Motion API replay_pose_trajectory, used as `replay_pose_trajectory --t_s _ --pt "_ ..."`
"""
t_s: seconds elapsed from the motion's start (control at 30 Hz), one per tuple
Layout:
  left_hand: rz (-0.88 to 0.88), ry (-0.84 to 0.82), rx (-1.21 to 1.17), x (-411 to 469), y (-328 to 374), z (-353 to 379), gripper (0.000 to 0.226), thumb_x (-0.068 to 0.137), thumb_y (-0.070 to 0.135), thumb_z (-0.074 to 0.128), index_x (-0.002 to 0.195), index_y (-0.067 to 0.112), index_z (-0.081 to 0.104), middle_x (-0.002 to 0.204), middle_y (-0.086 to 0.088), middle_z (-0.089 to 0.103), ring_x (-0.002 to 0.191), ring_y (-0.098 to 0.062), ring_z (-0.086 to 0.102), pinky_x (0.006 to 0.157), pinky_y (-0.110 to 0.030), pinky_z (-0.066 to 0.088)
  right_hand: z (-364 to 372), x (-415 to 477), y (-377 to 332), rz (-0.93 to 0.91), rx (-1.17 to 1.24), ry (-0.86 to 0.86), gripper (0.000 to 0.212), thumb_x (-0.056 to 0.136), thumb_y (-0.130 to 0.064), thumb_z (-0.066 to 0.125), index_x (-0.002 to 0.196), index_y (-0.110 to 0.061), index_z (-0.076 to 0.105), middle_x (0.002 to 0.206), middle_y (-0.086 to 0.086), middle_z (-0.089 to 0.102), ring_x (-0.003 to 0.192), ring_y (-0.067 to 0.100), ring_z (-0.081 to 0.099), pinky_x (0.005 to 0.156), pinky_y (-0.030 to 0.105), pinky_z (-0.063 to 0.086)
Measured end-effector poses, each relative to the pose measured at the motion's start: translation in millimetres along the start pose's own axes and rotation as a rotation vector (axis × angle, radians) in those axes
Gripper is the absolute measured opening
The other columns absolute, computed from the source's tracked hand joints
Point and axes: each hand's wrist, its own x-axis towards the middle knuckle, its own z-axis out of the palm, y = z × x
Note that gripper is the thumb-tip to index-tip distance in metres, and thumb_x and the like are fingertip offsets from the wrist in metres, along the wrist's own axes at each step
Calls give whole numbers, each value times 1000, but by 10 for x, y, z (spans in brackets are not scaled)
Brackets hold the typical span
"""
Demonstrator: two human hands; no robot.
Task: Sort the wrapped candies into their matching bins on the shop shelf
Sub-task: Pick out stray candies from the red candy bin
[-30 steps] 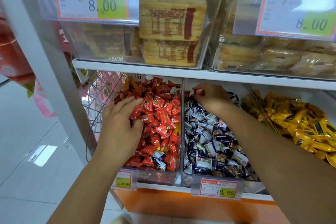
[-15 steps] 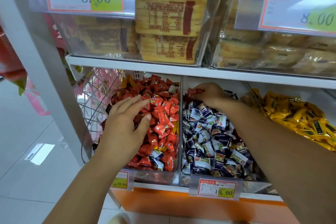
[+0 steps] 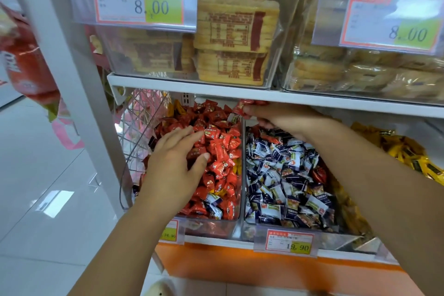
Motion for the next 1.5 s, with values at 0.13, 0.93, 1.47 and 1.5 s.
replay_pose_trajectory --t_s 0.13,0.93,1.47,1.5 --pt "-50 59 9 4 -23 -29 56 89 34 63 140 18 46 144 -1 44 136 -17 28 111 -28 20 36 142 -70 -19 42 -147 55 91 -51 47 138 -23 45 139 -6 50 125 8 46 110 32 22" --pt "79 -152 111 41 89 215 50 94 48 44 142 48 30 157 19 5 144 -3 -18 116 -41 -15 88 740 695 141 -731 -18 26 96 -21 51 110 -6 65 107 11 64 85 24 61 70 28 45" --pt "44 -140 67 16 57 145 50 94 47 46 142 45 34 158 16 9 145 -5 -12 117 -44 -9 -334 18 600 198 111 71 38 81 5 68 104 -25 64 120 13 58 94 29 67 71 37 61" --pt "45 -141 65 8 72 142 50 94 47 46 142 45 34 158 16 9 145 -5 -12 117 -43 -10 -344 -50 557 197 165 65 38 83 4 66 108 -25 62 120 14 60 91 26 69 67 32 61"
